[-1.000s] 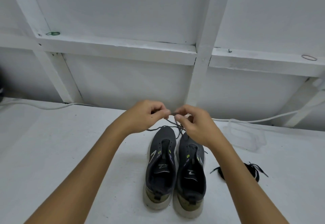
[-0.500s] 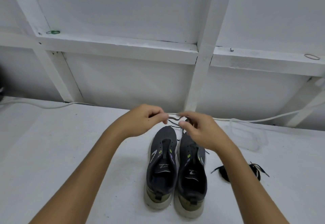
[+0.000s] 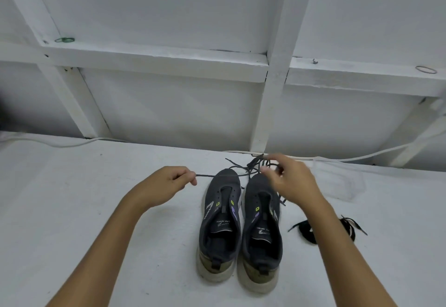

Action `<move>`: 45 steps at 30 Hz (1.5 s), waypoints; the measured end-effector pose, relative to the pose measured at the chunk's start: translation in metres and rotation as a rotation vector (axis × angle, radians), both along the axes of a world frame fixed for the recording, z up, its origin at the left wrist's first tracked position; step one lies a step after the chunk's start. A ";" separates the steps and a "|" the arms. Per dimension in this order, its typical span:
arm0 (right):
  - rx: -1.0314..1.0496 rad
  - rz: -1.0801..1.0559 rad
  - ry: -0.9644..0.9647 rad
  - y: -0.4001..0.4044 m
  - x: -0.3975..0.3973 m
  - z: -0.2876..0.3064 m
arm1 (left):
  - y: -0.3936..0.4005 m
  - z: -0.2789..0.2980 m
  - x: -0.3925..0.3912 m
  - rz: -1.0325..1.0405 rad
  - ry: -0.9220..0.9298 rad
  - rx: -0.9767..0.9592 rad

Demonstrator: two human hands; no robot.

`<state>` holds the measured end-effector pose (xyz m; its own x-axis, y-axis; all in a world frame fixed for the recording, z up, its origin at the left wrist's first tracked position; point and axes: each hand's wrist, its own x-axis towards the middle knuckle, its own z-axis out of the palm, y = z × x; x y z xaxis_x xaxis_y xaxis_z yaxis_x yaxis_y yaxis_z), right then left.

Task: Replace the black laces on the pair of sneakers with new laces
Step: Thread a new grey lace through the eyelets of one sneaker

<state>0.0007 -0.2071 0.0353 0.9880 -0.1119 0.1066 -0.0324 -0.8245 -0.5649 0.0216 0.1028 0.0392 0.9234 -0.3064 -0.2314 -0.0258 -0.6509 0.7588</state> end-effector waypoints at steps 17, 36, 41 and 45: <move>0.405 0.110 0.109 0.045 -0.002 0.008 | -0.026 -0.015 -0.015 0.031 0.076 -0.352; 0.839 0.145 0.042 0.036 -0.005 0.035 | -0.114 0.004 -0.041 -0.138 -0.182 -0.424; 0.809 0.140 0.053 0.037 -0.004 0.033 | -0.115 0.000 -0.041 -0.181 -0.225 -0.408; 0.653 0.139 0.021 0.030 -0.006 0.034 | -0.107 0.001 -0.032 0.011 -0.200 -0.529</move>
